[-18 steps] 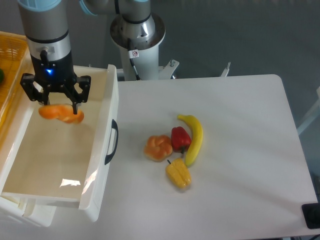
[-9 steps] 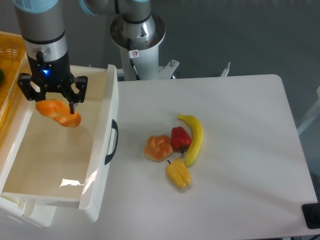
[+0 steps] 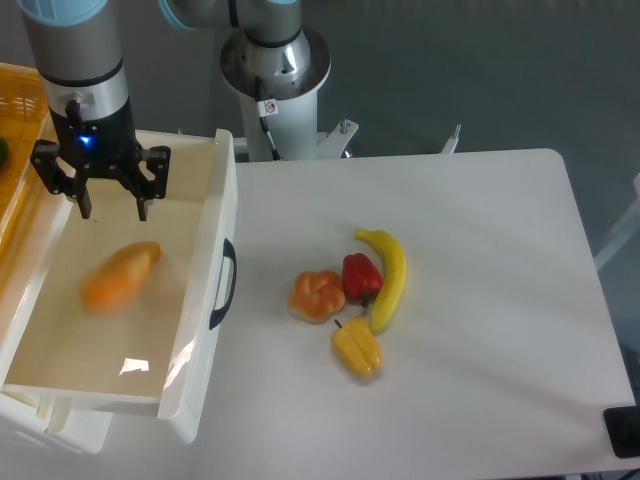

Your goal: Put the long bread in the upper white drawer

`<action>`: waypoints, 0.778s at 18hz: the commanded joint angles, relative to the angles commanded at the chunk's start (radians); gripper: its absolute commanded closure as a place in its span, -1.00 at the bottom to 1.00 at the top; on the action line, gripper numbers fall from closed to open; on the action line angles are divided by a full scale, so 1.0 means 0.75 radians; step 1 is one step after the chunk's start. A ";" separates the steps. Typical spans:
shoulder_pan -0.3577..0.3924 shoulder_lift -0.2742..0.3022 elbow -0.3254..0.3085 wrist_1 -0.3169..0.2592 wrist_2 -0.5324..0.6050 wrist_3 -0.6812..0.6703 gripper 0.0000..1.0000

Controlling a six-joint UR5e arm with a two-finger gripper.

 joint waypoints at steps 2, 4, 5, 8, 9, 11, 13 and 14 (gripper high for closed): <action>-0.002 0.002 -0.012 0.002 -0.002 0.004 -0.41; -0.002 0.000 -0.016 0.002 0.004 0.006 -0.41; -0.002 0.000 -0.018 0.004 0.010 0.006 -0.40; 0.041 -0.002 -0.014 0.022 0.014 0.018 -0.33; 0.092 -0.002 -0.012 0.033 0.033 0.027 -0.32; 0.163 -0.002 -0.016 0.051 0.141 0.035 -0.31; 0.221 -0.016 -0.016 0.053 0.208 0.035 -0.31; 0.239 -0.022 -0.016 0.053 0.229 0.039 -0.31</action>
